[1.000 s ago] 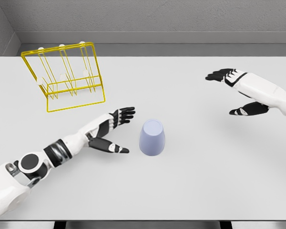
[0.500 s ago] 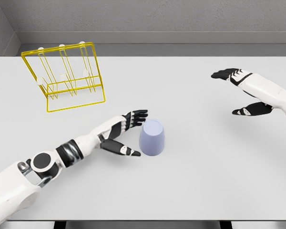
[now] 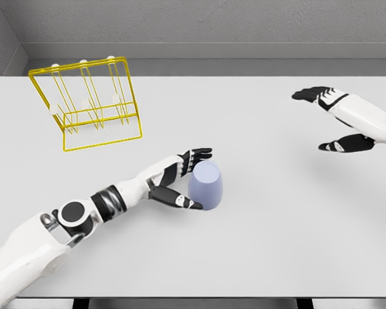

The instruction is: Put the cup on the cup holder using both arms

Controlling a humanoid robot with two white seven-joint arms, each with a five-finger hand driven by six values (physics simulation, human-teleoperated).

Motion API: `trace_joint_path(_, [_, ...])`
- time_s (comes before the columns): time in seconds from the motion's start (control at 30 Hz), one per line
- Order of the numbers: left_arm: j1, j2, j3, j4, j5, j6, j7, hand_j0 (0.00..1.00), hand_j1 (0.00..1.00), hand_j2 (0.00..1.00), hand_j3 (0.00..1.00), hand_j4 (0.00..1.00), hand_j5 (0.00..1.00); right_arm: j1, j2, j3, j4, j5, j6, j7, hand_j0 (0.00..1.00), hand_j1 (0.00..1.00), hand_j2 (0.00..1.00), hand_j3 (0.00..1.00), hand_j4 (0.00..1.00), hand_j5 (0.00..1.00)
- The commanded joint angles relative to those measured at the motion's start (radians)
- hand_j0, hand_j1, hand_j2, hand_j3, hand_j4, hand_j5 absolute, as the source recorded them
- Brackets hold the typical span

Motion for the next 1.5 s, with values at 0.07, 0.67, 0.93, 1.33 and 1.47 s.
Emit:
trace_joint_path(0.07, [0.000,-0.017,-0.002,0.013,0.002,0.003,0.000,1.00,1.00,1.00,1.00,1.00,1.00,0.000,-0.001,-0.006,-0.004,-0.008,0.003,-0.001,1.00,1.00,1.00,1.00,1.00,1.00])
trace_joint_path(0.67, [-0.002,-0.034,-0.010,0.027,-0.001,-0.002,0.001,0.67,0.67,0.67,0.67,0.67,0.67,0.000,-0.001,-0.006,-0.003,-0.008,0.003,-0.001,1.00,1.00,1.00,1.00,1.00,1.00])
trace_joint_path(0.93, [0.000,-0.040,-0.002,0.025,0.000,-0.010,0.001,0.61,0.61,0.61,0.61,0.61,0.61,0.006,0.001,-0.006,-0.004,-0.008,0.003,-0.001,1.00,1.00,1.00,1.00,1.00,1.00])
trace_joint_path(1.33, [0.025,-0.023,0.078,-0.070,0.007,-0.010,0.003,0.61,0.61,0.61,0.61,0.61,0.61,0.014,0.001,-0.022,-0.004,-0.010,0.003,-0.001,1.00,1.00,1.00,1.00,1.00,1.00])
trace_joint_path(1.47, [0.034,0.015,0.107,-0.111,0.008,-0.010,0.003,0.62,0.62,0.62,0.62,0.62,0.62,0.014,0.001,-0.022,-0.004,-0.010,0.003,-0.001,1.00,1.00,1.00,1.00,1.00,1.00])
